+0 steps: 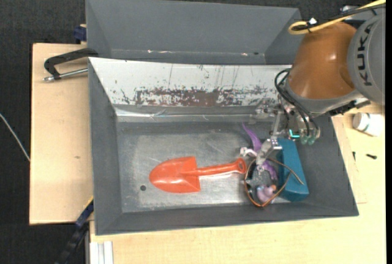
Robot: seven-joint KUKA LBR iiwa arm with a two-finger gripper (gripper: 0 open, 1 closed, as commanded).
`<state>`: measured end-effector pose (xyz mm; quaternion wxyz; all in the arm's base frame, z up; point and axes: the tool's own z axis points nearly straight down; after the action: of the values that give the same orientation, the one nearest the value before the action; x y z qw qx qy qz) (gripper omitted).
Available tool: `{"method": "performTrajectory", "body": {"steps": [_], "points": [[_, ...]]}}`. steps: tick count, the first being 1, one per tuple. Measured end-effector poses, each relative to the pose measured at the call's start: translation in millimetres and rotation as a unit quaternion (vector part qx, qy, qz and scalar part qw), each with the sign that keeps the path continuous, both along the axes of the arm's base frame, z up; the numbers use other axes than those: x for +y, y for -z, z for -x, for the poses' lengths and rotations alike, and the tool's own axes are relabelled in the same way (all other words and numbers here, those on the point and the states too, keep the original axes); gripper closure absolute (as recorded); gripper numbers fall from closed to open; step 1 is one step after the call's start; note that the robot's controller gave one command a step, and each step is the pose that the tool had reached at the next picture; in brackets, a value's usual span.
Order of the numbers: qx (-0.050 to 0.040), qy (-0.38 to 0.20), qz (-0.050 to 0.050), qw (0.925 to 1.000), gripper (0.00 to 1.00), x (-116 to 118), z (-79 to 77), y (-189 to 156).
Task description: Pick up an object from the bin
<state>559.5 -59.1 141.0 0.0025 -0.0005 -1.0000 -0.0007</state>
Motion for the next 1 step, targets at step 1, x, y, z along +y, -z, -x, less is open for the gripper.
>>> {"method": "performTrajectory", "body": {"steps": [1], "points": [[-0.0032, 0.0, 0.0, 1.0, 0.0, 0.1, -1.3, -4.1]]}}
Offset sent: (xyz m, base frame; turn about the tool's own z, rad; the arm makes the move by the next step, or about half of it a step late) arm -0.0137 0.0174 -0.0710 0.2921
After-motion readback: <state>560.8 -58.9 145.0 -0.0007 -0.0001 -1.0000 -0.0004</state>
